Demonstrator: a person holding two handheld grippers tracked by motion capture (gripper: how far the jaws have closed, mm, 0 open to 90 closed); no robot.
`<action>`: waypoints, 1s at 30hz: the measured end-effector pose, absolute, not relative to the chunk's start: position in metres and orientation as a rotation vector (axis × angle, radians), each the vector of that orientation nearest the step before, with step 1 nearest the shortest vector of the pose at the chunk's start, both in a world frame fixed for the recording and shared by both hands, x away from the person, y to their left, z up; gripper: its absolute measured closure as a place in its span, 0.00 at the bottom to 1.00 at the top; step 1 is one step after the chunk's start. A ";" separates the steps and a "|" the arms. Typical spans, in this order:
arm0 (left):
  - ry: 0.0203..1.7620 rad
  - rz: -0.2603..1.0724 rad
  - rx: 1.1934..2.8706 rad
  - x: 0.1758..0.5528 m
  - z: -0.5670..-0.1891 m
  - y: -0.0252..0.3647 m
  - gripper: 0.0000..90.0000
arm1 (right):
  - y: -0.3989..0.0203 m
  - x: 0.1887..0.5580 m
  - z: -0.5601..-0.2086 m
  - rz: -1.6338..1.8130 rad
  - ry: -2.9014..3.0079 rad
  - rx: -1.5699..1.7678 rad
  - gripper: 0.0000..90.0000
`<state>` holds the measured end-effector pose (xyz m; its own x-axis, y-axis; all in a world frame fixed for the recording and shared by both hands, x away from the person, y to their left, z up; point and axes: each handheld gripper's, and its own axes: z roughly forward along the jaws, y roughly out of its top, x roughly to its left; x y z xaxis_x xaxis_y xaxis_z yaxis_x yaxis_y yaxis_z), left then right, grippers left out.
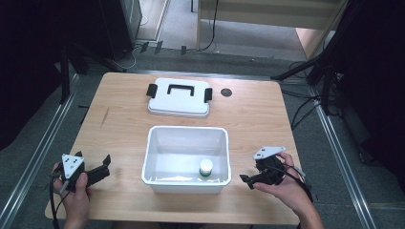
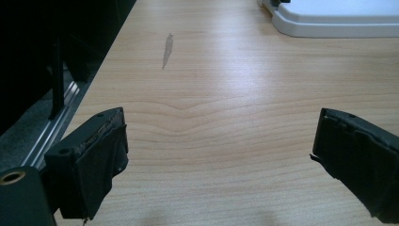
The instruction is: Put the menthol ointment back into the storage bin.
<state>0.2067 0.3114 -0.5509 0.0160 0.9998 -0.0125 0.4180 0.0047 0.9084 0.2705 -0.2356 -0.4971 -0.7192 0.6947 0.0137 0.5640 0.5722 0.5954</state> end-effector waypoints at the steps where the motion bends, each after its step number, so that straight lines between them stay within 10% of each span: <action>1: 1.509 0.954 1.519 0.207 -0.551 0.311 0.05 | -0.239 0.269 -0.500 0.895 2.555 1.060 0.18; 30: 1.516 0.980 1.517 0.207 -0.551 0.309 0.07 | -0.332 0.225 -0.548 1.181 1.951 1.435 0.18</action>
<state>0.2066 0.3089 -0.5512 -0.0012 1.0000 0.0028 0.4133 -0.0021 0.9106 0.2249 -0.3321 -0.5479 -0.3623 0.9227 0.1315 0.5440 0.0948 0.8337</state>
